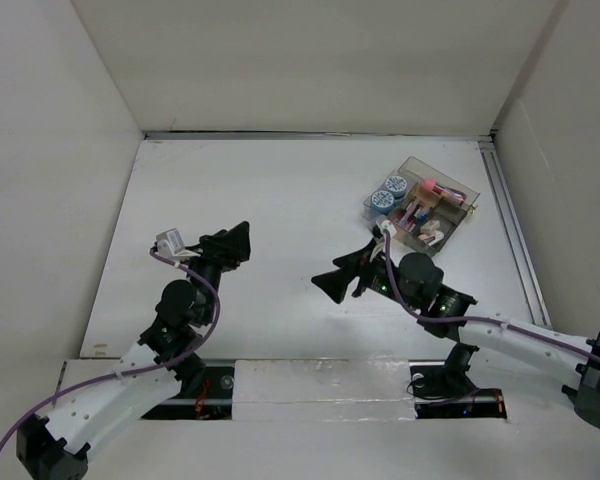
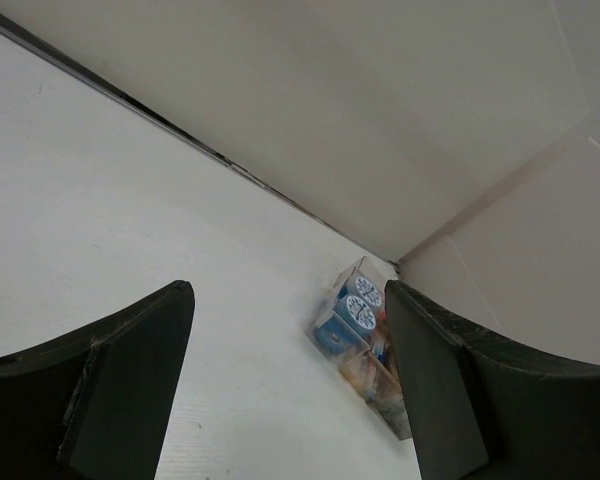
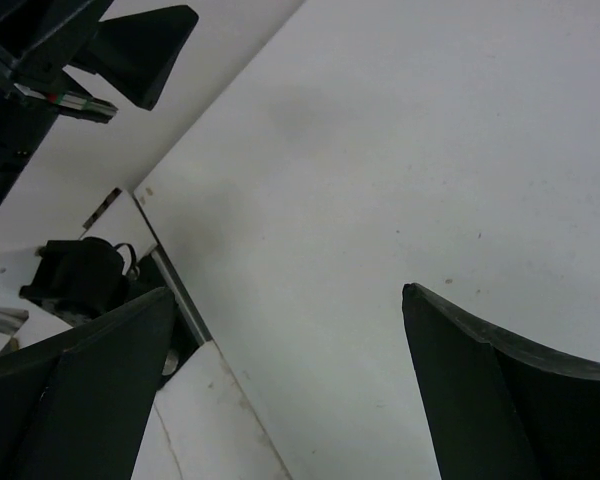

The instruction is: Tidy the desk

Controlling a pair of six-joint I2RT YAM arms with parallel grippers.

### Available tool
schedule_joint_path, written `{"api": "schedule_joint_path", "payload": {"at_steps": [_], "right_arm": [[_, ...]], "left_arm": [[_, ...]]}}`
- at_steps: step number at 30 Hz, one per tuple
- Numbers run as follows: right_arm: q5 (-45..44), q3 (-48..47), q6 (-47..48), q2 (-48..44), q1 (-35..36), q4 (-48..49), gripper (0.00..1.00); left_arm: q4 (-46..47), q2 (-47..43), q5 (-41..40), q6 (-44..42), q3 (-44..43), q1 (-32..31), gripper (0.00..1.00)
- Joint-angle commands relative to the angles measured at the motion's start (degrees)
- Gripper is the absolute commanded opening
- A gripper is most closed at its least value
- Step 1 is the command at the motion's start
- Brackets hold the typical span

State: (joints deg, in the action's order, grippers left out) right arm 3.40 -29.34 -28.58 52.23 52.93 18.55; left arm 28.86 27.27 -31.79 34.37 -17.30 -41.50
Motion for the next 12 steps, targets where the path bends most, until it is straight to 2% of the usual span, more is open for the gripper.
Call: {"api": "schedule_joint_path", "payload": {"at_steps": [1, 12], "right_arm": [[0.91, -1.24, -1.66, 1.64, 0.34, 6.94, 1.0], [1.53, -3.7, -1.92, 7.98, 0.86, 8.0, 1.0]], "left_arm": [[-0.2, -0.99, -0.29, 0.43, -1.42, 0.19, 0.73], [-1.53, -0.64, 1.38, 0.17, -3.0, 0.19, 0.73]]}}
